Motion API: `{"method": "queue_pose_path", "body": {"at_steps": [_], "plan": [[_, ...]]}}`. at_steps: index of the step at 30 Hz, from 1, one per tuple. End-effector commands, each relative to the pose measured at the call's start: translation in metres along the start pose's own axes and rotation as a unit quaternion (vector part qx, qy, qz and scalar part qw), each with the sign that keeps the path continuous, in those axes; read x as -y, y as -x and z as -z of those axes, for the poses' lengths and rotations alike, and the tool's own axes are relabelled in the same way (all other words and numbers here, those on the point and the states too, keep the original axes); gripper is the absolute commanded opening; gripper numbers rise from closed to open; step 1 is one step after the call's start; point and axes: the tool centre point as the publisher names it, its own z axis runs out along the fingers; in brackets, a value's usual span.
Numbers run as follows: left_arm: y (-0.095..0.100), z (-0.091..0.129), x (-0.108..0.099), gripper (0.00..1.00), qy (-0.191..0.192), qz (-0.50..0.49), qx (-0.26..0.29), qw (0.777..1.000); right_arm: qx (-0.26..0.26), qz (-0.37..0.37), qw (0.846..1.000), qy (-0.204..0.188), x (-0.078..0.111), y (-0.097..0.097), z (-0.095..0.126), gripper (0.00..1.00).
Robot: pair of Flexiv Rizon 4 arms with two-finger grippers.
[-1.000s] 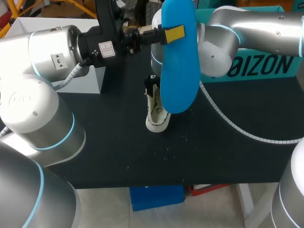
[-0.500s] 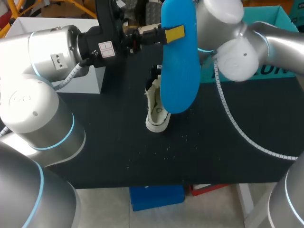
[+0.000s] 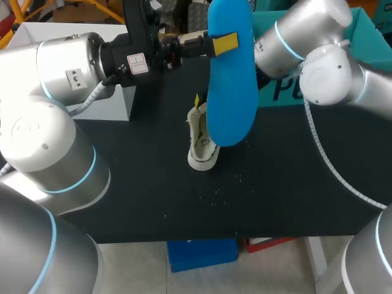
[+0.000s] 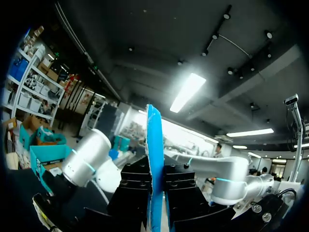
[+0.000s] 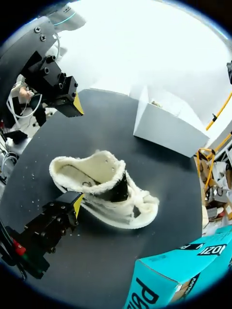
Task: Take the shoe out of the shoebox, open the shoe tongue, remove and reinsert the insole, then place the shoe into the shoebox
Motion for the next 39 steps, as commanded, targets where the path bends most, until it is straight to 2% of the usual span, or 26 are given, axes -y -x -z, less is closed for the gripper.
{"method": "queue_pose_path", "body": {"at_steps": [1, 7, 10, 24, 34, 38, 39], "plan": [[0.000, -0.003, -0.001, 0.00, -0.001, -0.001, 0.001, 1.000, -0.128, -0.028, 0.990, 0.059, 0.015, 0.004, 0.018, 1.00], [0.000, -0.003, -0.001, 0.00, -0.001, -0.001, 0.001, 1.000, -0.176, -0.056, 0.981, 0.068, 0.010, 0.007, 0.023, 1.00], [0.000, -0.003, -0.001, 0.00, -0.001, -0.001, 0.001, 1.000, -0.226, -0.078, 0.969, 0.068, 0.008, 0.009, 0.023, 1.00], [0.000, -0.003, -0.001, 0.00, -0.001, -0.001, 0.001, 1.000, -0.307, -0.114, 0.940, 0.094, -0.003, 0.013, 0.033, 1.00], [0.000, -0.003, -0.001, 0.00, -0.001, -0.001, 0.001, 1.000, -0.301, -0.105, 0.942, 0.103, -0.017, 0.010, 0.048, 1.00], [0.000, -0.003, -0.001, 0.00, -0.001, -0.001, 0.001, 1.000, -0.267, -0.093, 0.953, 0.111, -0.021, 0.007, 0.057, 1.00], [0.002, -0.004, 0.001, 0.00, 0.016, -0.039, -0.005, 0.999, -0.256, -0.088, 0.956, 0.113, -0.021, 0.006, 0.060, 1.00]]}}
